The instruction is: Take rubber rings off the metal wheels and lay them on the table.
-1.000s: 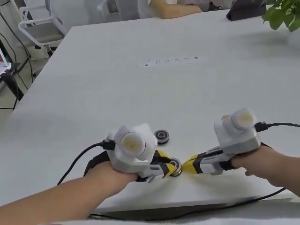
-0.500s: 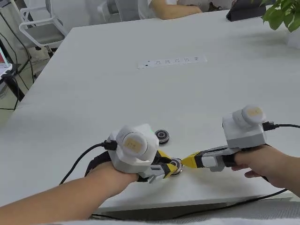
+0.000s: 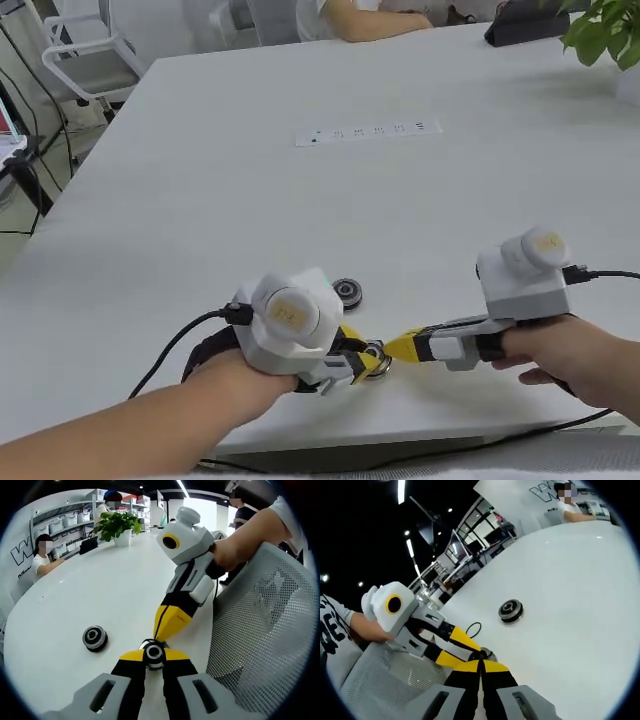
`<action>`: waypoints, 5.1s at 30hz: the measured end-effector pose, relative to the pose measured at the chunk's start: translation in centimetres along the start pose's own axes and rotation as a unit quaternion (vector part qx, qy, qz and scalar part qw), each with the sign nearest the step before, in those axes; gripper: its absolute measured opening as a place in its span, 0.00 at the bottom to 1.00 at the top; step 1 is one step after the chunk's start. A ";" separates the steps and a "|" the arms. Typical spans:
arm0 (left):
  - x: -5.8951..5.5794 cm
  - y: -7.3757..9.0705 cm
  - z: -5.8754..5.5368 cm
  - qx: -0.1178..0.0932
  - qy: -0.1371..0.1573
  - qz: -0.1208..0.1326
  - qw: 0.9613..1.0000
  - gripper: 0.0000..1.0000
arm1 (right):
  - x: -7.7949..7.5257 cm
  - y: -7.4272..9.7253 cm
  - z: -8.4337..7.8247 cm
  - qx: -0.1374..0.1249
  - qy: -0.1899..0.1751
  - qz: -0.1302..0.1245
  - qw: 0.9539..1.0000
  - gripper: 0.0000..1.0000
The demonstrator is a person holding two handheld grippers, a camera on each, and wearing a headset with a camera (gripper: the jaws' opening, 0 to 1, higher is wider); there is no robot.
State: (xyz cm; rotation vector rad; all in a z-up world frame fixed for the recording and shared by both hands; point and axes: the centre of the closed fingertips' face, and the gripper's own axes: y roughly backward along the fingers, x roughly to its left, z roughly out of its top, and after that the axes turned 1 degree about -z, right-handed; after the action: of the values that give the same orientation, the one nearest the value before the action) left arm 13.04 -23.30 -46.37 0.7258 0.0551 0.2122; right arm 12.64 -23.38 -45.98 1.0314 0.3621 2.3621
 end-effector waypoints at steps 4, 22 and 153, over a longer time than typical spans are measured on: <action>0.0 -0.1 0.1 -0.001 0.000 0.000 1.000 0.07 | 1.5 -0.5 0.0 0.006 0.018 0.021 1.000 0.00; -0.1 -0.1 0.2 -0.008 -0.004 -0.011 1.000 0.07 | -0.1 0.4 0.3 -0.009 0.007 0.011 1.000 0.00; 6.7 14.6 -2.2 -0.068 0.079 0.067 0.992 0.63 | 2.0 -4.5 7.2 -0.046 0.148 -0.028 0.988 0.18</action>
State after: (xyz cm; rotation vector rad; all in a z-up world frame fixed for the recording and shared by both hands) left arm 16.80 -9.85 -38.21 0.5770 0.1422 0.3985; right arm 18.50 -18.32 -41.90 0.6208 0.3795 2.4582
